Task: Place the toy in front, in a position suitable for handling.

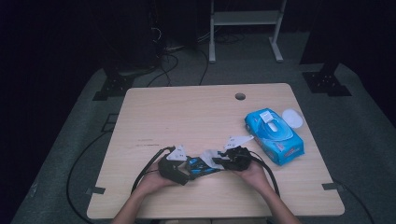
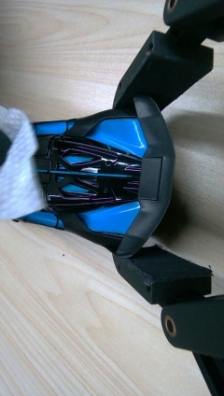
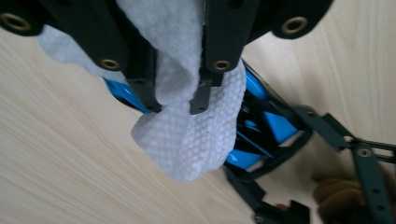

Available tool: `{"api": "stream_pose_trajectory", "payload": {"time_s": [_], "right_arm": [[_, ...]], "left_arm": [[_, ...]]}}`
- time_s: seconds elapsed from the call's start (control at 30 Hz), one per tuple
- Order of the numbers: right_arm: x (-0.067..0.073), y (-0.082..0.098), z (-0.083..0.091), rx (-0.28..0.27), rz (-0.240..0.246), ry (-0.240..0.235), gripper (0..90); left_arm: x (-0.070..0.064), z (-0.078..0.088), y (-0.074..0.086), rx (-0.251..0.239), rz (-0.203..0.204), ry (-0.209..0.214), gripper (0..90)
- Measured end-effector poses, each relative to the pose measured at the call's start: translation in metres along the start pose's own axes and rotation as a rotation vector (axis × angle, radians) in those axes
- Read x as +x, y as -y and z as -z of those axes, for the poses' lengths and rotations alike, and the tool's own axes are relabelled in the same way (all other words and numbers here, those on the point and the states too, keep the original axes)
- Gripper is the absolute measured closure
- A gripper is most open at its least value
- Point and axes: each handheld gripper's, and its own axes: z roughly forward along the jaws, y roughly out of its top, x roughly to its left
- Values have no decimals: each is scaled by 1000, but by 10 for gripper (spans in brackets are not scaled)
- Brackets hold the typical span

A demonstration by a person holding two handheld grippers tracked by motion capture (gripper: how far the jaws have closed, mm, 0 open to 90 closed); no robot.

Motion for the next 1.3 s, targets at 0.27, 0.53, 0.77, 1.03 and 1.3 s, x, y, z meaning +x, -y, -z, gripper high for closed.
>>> {"api": "stream_pose_trajectory", "payload": {"time_s": [0.27, 0.53, 0.77, 1.03, 1.3], "right_arm": [[-1, 6, 5, 14, -34, -6, 820], [-3, 7, 7, 55, 34, 86, 828], [-6, 13, 10, 23, -39, 45, 828], [-9, 13, 11, 26, -25, 84, 827], [4, 11, 5, -6, -12, 36, 826]], "left_arm": [[0, 0, 0, 2, -2, 0, 236], [0, 0, 0, 2, -8, 3, 237], [0, -1, 0, 0, -7, -3, 237], [-1, -1, 0, 7, -18, -14, 238], [0, -1, 1, 9, -18, -13, 238]]}}
